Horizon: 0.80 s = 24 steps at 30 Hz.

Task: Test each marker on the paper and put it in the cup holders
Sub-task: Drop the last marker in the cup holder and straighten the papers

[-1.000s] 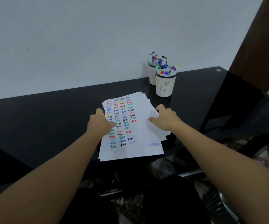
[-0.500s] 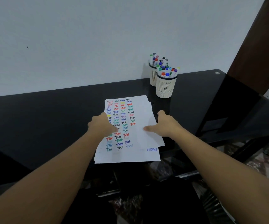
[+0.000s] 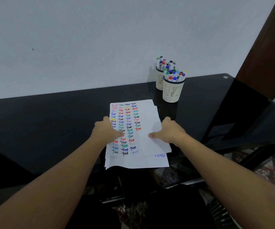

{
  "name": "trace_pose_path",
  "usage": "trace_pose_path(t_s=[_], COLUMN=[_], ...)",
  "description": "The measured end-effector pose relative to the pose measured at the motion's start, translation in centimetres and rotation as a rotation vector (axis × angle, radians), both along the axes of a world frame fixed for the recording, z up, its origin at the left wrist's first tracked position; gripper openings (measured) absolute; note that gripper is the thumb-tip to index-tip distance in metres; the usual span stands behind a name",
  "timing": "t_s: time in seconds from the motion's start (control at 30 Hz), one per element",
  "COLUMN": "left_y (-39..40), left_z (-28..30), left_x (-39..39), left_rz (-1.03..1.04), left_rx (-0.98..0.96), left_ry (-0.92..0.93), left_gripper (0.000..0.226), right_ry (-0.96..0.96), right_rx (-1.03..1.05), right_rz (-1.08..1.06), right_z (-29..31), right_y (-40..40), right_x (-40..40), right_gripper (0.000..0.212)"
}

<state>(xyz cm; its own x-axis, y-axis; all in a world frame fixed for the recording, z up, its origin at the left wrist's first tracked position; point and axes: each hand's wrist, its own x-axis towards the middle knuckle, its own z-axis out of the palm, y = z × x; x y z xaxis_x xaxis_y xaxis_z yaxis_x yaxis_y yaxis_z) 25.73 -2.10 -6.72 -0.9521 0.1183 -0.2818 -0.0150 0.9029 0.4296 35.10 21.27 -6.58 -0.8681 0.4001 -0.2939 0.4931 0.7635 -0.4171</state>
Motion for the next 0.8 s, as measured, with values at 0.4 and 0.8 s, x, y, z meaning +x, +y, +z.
trace_pose_path(t_s=[0.4, 0.8], left_y=[-0.2, -0.5], left_z=[3.0, 0.8], left_x=[5.2, 4.1], left_rz=[-0.692, -0.661], left_rx=[-0.134, -0.154], left_ry=[-0.102, -0.016], left_gripper=[0.125, 0.108], right_ry=[0.058, 0.085], right_rx=[0.022, 0.084], right_rz=[0.079, 0.167], right_z=[-0.1, -0.6], right_y=[0.3, 0.4], right_x=[-0.7, 0.7], right_gripper=[0.080, 0.076])
